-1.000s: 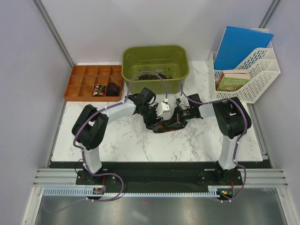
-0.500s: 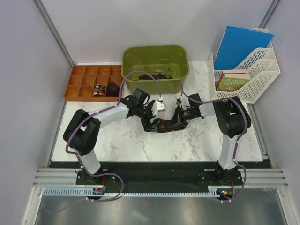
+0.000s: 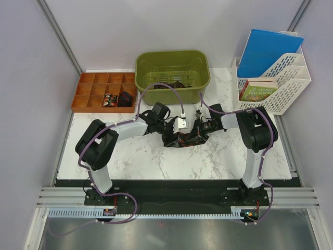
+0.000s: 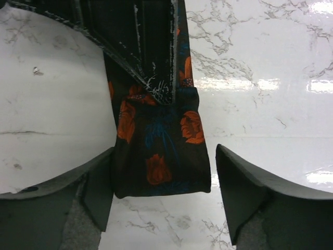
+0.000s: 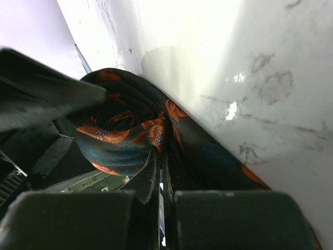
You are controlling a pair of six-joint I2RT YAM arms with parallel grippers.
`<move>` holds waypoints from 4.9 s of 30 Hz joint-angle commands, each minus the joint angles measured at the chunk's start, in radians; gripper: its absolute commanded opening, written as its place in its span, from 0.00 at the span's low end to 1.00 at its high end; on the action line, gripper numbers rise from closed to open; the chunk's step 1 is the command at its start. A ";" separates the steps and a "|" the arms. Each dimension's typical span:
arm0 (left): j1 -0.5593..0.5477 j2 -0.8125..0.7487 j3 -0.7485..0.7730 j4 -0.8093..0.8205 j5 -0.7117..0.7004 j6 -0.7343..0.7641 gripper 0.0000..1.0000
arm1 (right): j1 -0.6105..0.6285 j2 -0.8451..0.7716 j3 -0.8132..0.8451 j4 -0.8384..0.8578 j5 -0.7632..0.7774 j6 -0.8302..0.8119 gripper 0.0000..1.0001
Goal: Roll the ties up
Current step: Roll the tie at the center of the board.
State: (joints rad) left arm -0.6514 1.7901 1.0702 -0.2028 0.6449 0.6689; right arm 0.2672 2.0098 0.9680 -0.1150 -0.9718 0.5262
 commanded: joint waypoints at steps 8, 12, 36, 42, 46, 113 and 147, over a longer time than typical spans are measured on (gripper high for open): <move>-0.068 0.023 0.080 -0.069 -0.047 0.060 0.51 | 0.017 0.063 -0.009 -0.008 0.157 -0.032 0.00; -0.097 0.038 0.108 -0.076 -0.079 0.029 0.47 | 0.040 0.050 -0.009 0.006 0.139 -0.014 0.00; -0.131 0.281 0.327 -0.452 -0.203 0.032 0.23 | -0.045 -0.161 0.012 -0.109 -0.010 0.021 0.45; -0.131 0.293 0.344 -0.461 -0.205 0.024 0.25 | -0.039 -0.171 -0.008 -0.100 -0.016 0.028 0.52; -0.128 0.299 0.355 -0.461 -0.205 0.020 0.30 | -0.022 -0.163 -0.028 -0.065 -0.007 0.034 0.53; -0.099 0.000 -0.012 0.098 -0.087 -0.012 0.65 | 0.026 0.070 -0.021 -0.065 0.076 -0.075 0.00; -0.128 0.238 0.324 -0.406 -0.246 -0.017 0.29 | -0.022 -0.118 -0.072 0.093 -0.038 0.162 0.52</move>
State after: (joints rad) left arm -0.7700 1.9671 1.3552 -0.5602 0.4423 0.6796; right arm 0.2333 1.9114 0.9268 -0.1192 -1.0153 0.5995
